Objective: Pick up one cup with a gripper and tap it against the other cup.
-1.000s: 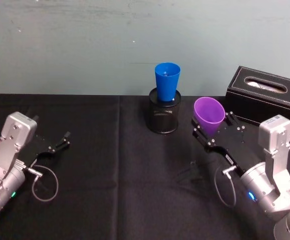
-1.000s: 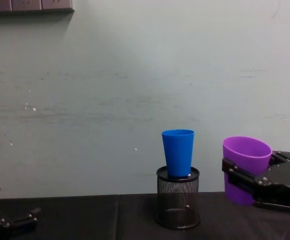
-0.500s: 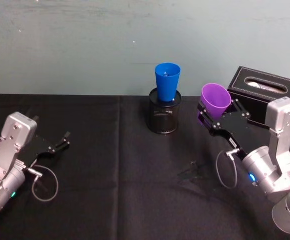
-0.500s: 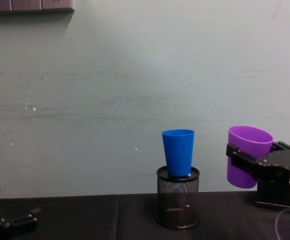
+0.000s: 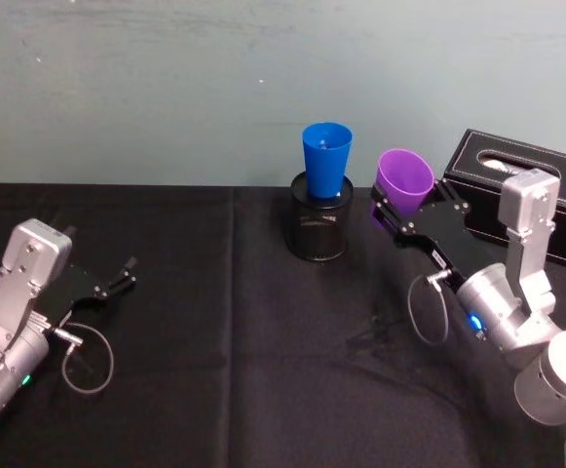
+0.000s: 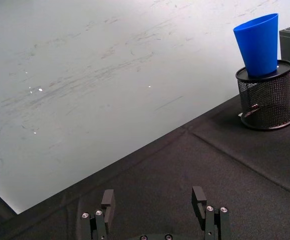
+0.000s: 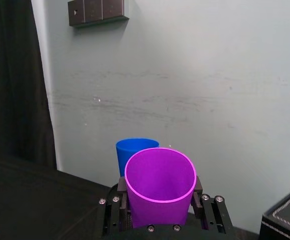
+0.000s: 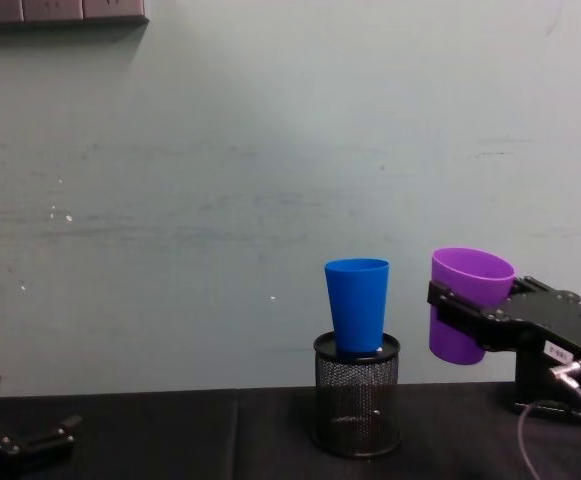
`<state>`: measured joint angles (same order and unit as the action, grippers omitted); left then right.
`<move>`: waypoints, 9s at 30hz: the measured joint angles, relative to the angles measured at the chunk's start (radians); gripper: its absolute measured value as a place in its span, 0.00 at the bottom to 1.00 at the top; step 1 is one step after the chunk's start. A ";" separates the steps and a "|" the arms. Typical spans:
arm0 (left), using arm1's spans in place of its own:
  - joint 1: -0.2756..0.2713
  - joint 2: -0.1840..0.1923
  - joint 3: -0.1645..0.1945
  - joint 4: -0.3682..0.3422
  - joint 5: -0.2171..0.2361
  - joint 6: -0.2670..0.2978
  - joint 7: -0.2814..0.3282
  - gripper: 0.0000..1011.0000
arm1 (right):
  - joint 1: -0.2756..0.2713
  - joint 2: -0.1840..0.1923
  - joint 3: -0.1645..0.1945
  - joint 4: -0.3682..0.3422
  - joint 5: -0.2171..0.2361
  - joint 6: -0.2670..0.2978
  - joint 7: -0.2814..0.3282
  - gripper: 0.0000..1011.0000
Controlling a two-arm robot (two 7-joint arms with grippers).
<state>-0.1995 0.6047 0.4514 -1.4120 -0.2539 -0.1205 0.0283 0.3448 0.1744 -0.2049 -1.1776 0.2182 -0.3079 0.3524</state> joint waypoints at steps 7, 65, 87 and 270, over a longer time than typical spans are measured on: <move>0.000 0.000 0.000 0.000 0.000 0.000 0.000 1.00 | 0.078 -0.012 -0.010 0.092 0.003 -0.030 0.027 0.72; 0.000 0.000 0.000 0.000 0.000 0.000 0.000 1.00 | 0.348 -0.078 -0.050 0.508 0.063 -0.190 0.207 0.72; 0.000 0.000 0.000 0.000 0.000 0.000 0.000 1.00 | 0.199 -0.033 -0.054 0.223 0.050 -0.025 0.124 0.72; 0.000 0.000 0.000 0.000 0.000 0.000 0.000 1.00 | 0.086 0.024 -0.075 0.006 0.087 0.076 0.100 0.72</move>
<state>-0.1996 0.6047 0.4514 -1.4120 -0.2539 -0.1205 0.0283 0.4312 0.1987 -0.2796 -1.1719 0.3048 -0.2320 0.4529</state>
